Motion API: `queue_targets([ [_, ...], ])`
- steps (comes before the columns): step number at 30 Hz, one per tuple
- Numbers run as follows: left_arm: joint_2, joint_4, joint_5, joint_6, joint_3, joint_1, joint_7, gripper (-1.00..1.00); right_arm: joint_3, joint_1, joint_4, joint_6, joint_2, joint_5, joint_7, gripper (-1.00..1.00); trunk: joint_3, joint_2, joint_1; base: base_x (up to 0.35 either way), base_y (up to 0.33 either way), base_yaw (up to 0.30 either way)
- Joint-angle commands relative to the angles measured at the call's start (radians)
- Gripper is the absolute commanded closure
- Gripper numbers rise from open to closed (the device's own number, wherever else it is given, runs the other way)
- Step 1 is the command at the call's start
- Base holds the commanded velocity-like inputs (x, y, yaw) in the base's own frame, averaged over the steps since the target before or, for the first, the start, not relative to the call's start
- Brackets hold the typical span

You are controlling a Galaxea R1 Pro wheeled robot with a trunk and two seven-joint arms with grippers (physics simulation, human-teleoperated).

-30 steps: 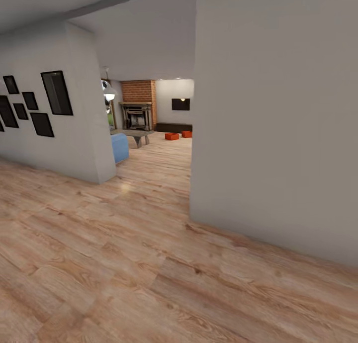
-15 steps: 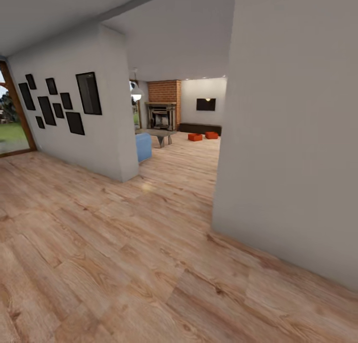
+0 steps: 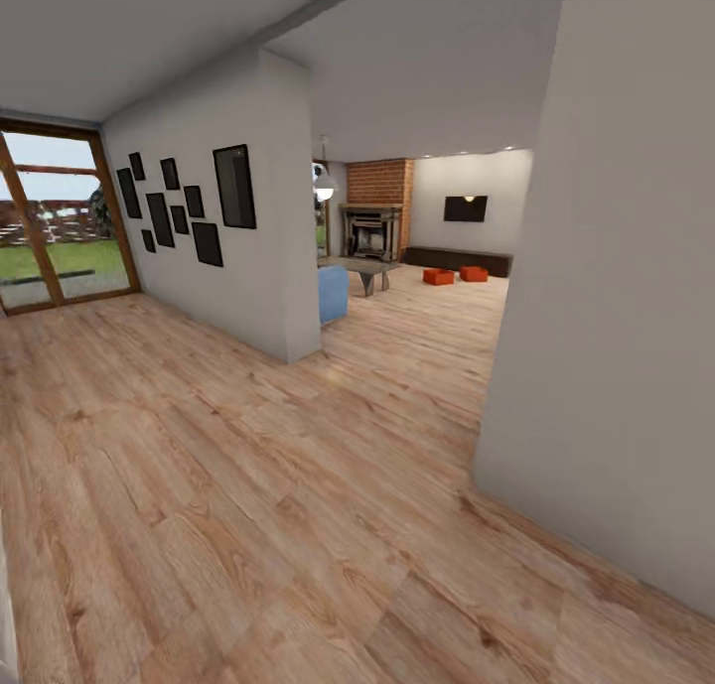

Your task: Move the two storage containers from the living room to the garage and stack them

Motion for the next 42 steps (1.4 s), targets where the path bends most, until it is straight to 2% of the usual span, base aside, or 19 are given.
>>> queue_targets([
  [1, 0.0, 0.0, 0.008, -0.001, 0.004, 0.0, -0.005, -1.0, 0.009, -0.001, 0.003, -0.005, 0.0, -0.01, 0.003, -1.0, -0.001, 0.0, 0.001, 0.325, 0.0, 0.3],
  [16, 0.0, 0.0, 0.008, -0.001, 0.004, 0.0, -0.005, -1.0, 0.008, -0.001, 0.003, -0.004, 0.0, -0.01, 0.003, -1.0, -0.001, 0.0, 0.001, 0.325, 0.0, 0.283],
  [42, 0.0, 0.001, 0.009, 0.0, 0.002, 0.0, -0.006, -1.0, 0.02, -0.001, 0.003, -0.004, -0.003, -0.002, 0.003, -1.0, -0.001, 0.0, 0.001, 0.325, 0.0, 0.009],
])
